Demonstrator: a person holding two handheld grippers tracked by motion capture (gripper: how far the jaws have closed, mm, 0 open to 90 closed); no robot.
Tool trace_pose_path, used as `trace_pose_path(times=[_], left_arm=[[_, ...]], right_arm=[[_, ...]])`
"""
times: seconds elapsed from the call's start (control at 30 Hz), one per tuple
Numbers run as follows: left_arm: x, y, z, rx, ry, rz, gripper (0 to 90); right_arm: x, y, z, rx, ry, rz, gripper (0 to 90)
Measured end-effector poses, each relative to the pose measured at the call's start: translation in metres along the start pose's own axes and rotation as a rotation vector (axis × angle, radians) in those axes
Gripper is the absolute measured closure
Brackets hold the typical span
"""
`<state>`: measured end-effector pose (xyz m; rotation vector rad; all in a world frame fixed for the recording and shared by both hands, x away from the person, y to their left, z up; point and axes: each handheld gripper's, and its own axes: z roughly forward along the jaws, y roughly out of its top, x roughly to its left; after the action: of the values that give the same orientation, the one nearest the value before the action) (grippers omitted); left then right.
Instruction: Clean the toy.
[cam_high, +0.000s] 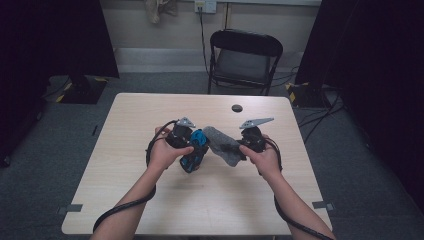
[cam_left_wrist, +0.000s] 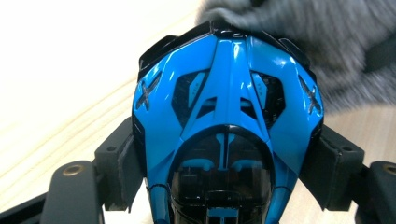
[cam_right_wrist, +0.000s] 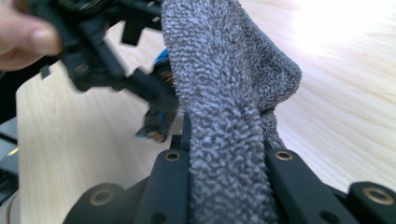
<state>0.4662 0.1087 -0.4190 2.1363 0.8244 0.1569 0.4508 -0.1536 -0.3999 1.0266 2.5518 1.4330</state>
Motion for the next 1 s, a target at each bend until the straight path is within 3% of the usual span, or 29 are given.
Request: trace_pose_path(times=[0.23, 0.47, 1.0], left_arm=[[-0.014, 0.002, -0.001, -0.007, -0.038, 0.032, 24.7], [-0.029, 0.007, 0.009, 0.0, -0.075, 0.062, 24.6], [-0.008, 0.001, 0.012, 0.034, -0.014, 0.025, 24.6]], right_arm=[[-0.015, 0.011, -0.008, -0.054, -0.054, 0.052, 77.3], [-0.01, 0.035, -0.001, -0.037, -0.07, 0.032, 77.4], [0.004, 0.033, 0.004, -0.015, 0.024, -0.012, 77.4]])
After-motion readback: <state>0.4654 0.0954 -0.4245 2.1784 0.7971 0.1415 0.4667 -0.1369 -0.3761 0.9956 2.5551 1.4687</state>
